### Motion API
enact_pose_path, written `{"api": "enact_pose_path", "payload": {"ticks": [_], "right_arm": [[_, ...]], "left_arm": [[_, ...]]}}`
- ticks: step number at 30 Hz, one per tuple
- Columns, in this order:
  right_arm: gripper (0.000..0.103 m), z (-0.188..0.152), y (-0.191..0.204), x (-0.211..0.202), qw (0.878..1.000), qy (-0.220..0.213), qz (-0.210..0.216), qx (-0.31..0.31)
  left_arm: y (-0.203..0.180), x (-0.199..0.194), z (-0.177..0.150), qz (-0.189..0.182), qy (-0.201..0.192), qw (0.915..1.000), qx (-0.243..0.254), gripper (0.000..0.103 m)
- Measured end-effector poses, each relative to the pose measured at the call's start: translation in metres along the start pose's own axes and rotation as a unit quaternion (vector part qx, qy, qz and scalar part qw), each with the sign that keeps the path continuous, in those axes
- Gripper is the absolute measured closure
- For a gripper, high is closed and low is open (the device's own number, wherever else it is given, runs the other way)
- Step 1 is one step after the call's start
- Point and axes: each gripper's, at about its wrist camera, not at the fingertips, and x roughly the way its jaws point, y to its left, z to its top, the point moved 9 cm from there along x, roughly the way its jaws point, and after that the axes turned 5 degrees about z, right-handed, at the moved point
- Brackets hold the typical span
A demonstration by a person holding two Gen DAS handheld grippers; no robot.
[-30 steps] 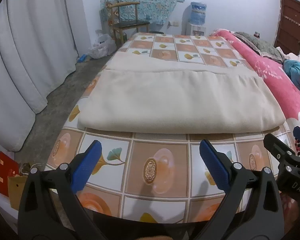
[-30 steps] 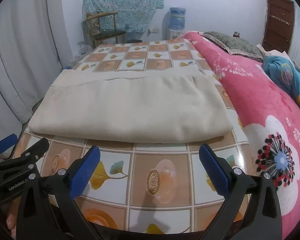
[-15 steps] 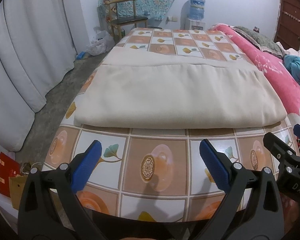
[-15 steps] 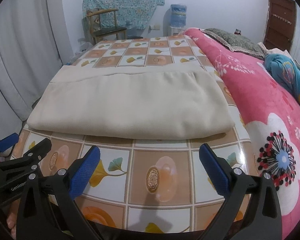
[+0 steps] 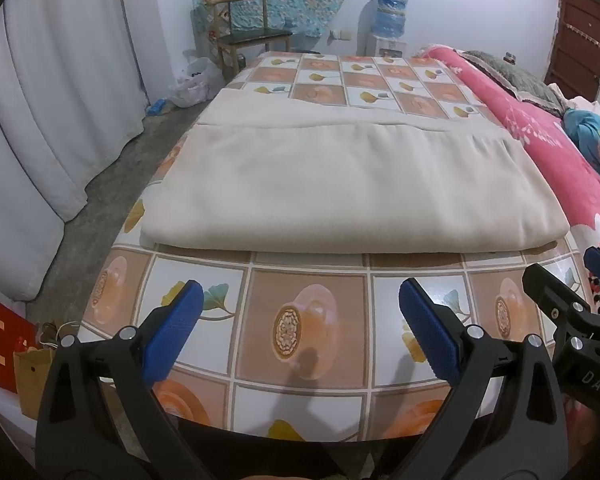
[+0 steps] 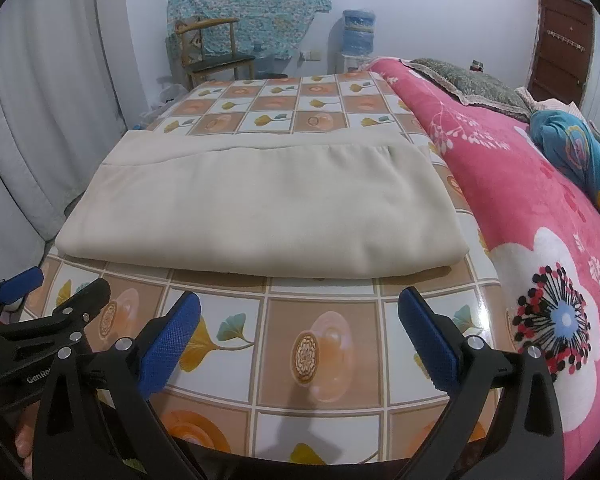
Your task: Fold large clothes
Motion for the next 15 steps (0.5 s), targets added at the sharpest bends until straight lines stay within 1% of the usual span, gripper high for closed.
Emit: {"api": "enact_pose_path", "payload": {"ticks": [15], "right_arm": [[0.007, -0.0007, 0.0005, -0.0002, 1.000, 0.002, 0.001, -0.002]], "left_arm": [[-0.0036, 0.0003, -0.0015, -0.005, 0.003, 1.0000, 0.001, 0.008]]}}
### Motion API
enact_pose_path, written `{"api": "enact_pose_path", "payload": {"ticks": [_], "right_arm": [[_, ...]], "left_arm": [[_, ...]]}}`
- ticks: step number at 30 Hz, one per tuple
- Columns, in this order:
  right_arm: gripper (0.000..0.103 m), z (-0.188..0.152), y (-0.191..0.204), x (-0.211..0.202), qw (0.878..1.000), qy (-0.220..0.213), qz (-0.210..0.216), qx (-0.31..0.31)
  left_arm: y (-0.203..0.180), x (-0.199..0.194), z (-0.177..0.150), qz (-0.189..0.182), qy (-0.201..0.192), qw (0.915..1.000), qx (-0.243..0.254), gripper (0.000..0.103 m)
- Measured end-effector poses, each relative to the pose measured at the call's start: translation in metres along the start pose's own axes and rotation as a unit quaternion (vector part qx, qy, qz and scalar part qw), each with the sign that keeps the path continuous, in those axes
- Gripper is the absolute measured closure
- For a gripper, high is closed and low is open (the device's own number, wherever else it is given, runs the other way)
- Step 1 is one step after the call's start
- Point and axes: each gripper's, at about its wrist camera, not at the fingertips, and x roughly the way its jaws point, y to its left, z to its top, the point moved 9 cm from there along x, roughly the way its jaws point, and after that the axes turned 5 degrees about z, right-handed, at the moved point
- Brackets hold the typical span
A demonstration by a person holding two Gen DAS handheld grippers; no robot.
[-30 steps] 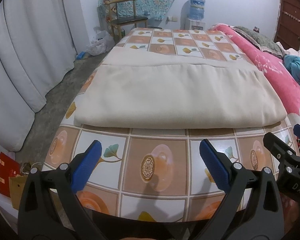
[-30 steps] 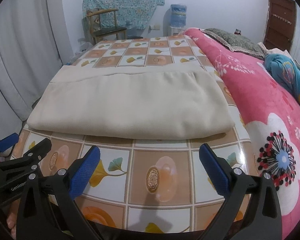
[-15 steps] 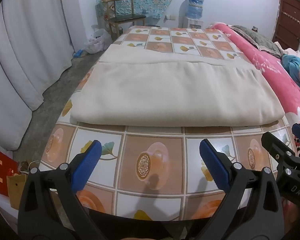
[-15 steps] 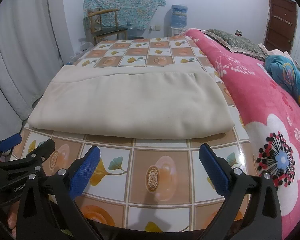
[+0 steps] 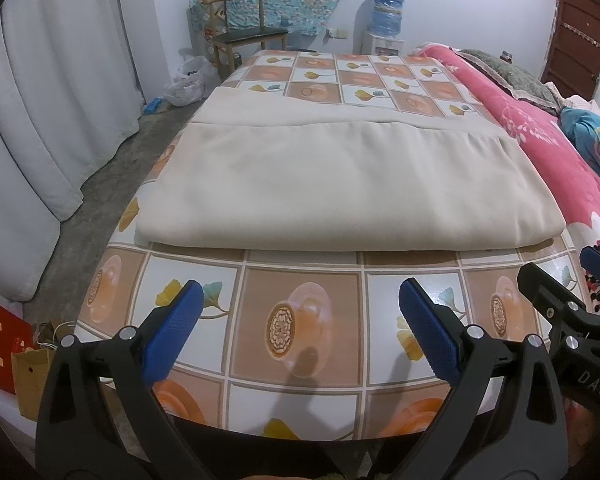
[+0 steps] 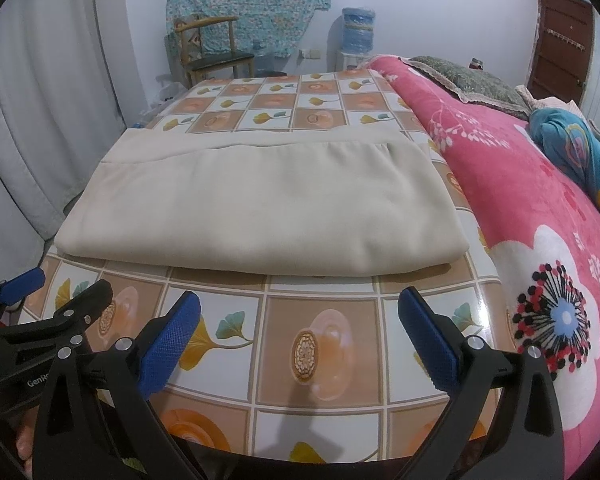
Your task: Fold large clothes
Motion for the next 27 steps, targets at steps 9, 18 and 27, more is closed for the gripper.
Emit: {"api": "enact_pose_path", "payload": {"ticks": [9, 18, 27], "right_arm": [[0.007, -0.0001, -0.0004, 0.0002, 1.000, 0.001, 0.000, 0.000], [0.007, -0.0058, -0.0035, 0.0013, 1.000, 0.004, -0.001, 0.001], [0.007, -0.0067, -0.0054, 0.0025, 1.000, 0.006, 0.000, 0.003]], "left_arm": [[-0.0011, 0.0001, -0.0007, -0.003, 0.002, 1.0000, 0.001, 0.008], [-0.0036, -0.0001, -0.0013, -0.005, 0.003, 1.0000, 0.002, 0.008], [-0.0047, -0.0002, -0.0010, -0.004, 0.002, 1.0000, 0.001, 0.008]]}}
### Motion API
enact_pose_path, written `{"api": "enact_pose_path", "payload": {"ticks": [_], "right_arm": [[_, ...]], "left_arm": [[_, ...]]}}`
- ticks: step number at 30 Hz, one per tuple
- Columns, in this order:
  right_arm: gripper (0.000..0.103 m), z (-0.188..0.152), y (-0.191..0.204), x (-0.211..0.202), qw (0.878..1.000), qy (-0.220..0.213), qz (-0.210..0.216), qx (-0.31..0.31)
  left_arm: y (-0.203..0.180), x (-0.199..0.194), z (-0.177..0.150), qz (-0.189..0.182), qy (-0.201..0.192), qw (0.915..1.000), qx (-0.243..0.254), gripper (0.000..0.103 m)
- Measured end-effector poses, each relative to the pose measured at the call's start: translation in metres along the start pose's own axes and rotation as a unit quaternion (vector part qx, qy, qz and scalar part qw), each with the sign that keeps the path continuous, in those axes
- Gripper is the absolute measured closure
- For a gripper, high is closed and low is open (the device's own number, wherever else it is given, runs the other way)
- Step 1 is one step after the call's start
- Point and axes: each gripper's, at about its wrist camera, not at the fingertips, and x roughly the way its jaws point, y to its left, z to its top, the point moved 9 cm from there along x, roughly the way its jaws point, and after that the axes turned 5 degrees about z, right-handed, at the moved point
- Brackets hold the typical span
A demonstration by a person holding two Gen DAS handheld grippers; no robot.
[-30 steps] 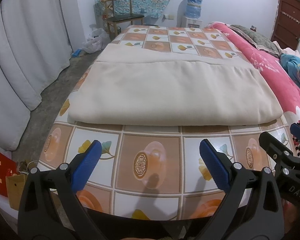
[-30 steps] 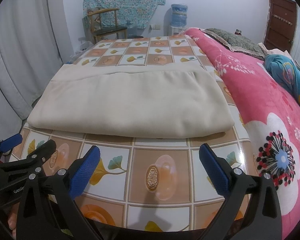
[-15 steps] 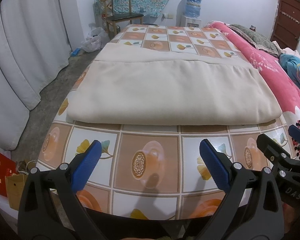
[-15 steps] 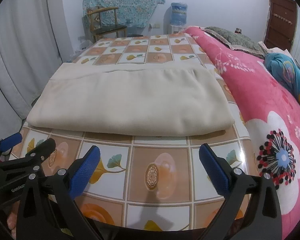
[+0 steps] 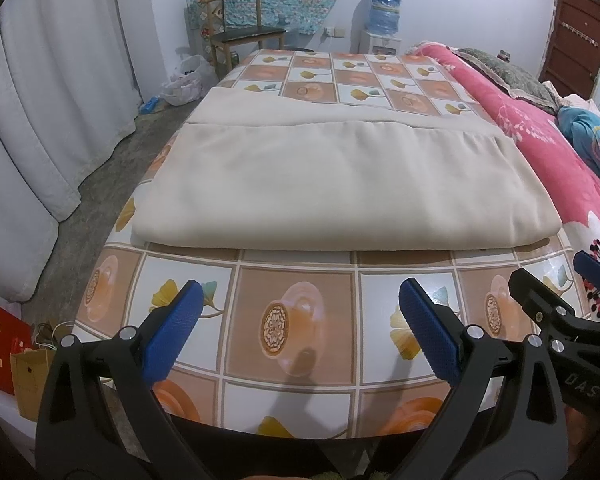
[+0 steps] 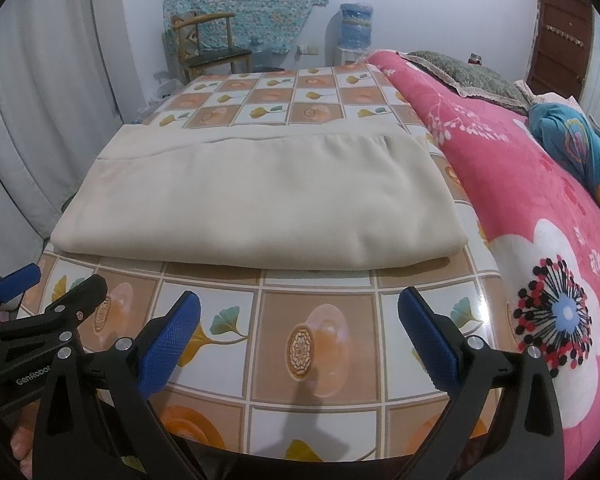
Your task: Fold large clothes
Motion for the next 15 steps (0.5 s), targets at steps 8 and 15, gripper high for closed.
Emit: {"api": "enact_pose_path", "payload": {"ticks": [8, 15], "right_arm": [[0.007, 0.0000, -0.0007, 0.0003, 1.000, 0.001, 0.000, 0.002], [0.007, -0.0011, -0.0070, 0.0024, 1.000, 0.005, -0.004, 0.001]], "left_arm": [[-0.0008, 0.0000, 0.0001, 0.001, -0.001, 1.0000, 0.000, 0.008], [-0.0004, -0.0003, 0.0003, 0.000, 0.000, 1.0000, 0.000, 0.008]]}}
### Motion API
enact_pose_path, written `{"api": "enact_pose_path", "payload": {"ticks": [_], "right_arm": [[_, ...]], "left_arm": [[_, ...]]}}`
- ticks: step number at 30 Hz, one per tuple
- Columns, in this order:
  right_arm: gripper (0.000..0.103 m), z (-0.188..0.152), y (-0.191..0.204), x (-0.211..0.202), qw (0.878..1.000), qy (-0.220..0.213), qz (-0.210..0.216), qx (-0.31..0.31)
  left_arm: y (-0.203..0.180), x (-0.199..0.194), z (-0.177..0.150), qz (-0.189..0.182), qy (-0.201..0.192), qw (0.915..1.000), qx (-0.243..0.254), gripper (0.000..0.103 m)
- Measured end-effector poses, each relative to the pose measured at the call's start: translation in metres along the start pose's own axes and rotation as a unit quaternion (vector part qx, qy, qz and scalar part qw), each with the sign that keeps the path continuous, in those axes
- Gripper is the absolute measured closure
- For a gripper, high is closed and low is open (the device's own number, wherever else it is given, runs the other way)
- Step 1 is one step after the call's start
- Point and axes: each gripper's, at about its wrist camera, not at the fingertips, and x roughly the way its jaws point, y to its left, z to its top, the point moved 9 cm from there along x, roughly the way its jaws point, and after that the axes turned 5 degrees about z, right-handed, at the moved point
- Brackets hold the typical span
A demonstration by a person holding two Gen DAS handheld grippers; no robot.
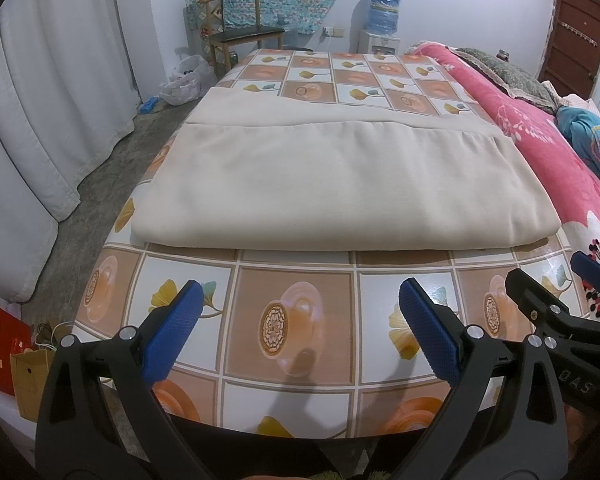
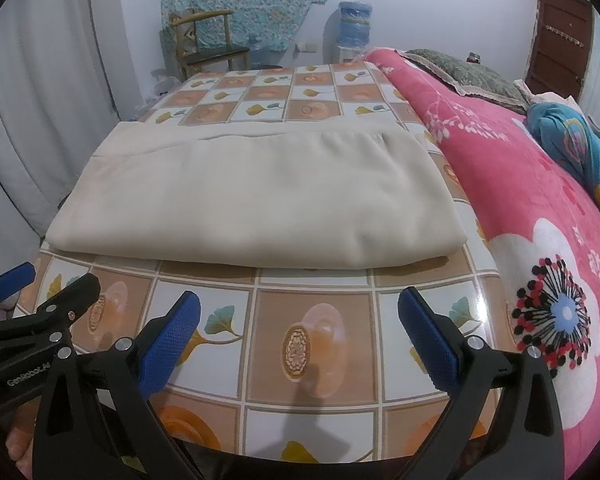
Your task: Fold large clothes
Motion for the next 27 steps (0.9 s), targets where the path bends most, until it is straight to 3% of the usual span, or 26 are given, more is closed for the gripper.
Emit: {"api": "enact_pose_path", "payload": {"ticks": [27], "right_arm": [[0.007, -0.0007, -0.0019, 0.0026, 1.000, 0.003, -0.001, 0.000]], "left_arm": [[-0.0024, -0.0020, 0.0001, -0.001, 0.000, 1.0000, 0.001, 0.008]]}}
